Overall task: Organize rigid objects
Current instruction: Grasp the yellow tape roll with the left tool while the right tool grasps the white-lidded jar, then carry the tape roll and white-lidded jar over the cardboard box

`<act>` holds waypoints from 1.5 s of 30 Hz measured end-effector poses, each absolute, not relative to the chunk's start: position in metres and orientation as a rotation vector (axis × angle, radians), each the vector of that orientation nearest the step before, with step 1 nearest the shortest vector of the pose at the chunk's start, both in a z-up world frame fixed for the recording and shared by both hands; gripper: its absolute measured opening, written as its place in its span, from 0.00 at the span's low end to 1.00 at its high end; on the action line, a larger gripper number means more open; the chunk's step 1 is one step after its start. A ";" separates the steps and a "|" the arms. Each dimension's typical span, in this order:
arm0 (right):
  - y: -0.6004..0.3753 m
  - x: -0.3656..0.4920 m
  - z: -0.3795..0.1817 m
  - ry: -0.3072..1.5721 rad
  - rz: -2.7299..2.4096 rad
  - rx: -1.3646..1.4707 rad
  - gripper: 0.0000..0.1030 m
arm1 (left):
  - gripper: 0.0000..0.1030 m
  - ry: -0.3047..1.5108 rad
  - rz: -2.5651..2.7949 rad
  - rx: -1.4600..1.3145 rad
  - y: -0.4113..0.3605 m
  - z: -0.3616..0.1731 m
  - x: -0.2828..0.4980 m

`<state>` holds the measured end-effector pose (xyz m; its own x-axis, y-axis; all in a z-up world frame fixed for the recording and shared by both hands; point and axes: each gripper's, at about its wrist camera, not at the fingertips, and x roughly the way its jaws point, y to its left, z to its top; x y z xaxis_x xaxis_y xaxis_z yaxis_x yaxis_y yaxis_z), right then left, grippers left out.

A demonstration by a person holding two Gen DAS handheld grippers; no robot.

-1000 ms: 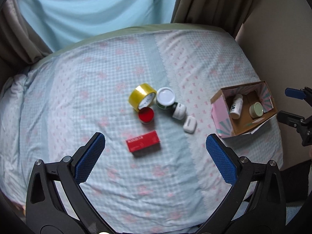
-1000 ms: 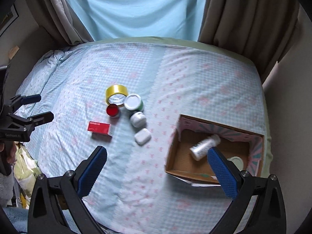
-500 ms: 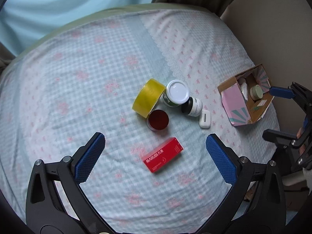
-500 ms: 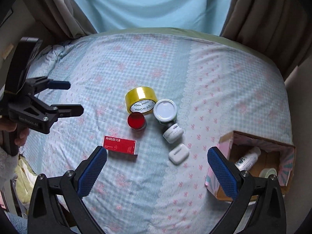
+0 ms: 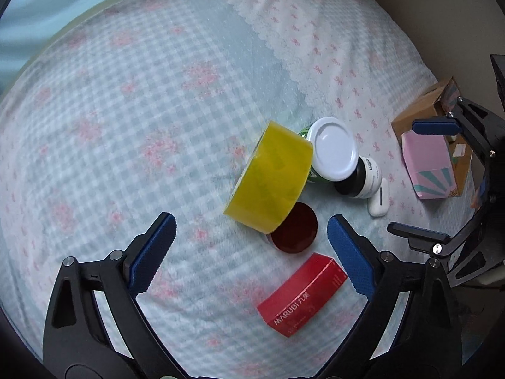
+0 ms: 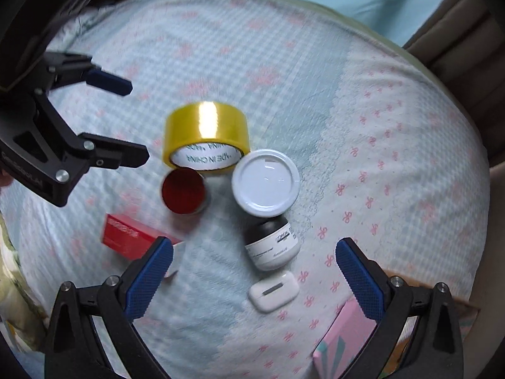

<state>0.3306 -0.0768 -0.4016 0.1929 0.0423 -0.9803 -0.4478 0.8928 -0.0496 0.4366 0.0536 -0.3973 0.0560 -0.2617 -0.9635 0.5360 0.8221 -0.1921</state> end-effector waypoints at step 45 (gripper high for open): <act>-0.096 0.390 -0.403 1.383 0.302 -0.238 0.64 | 0.37 1.392 -0.597 0.155 0.067 -0.385 0.450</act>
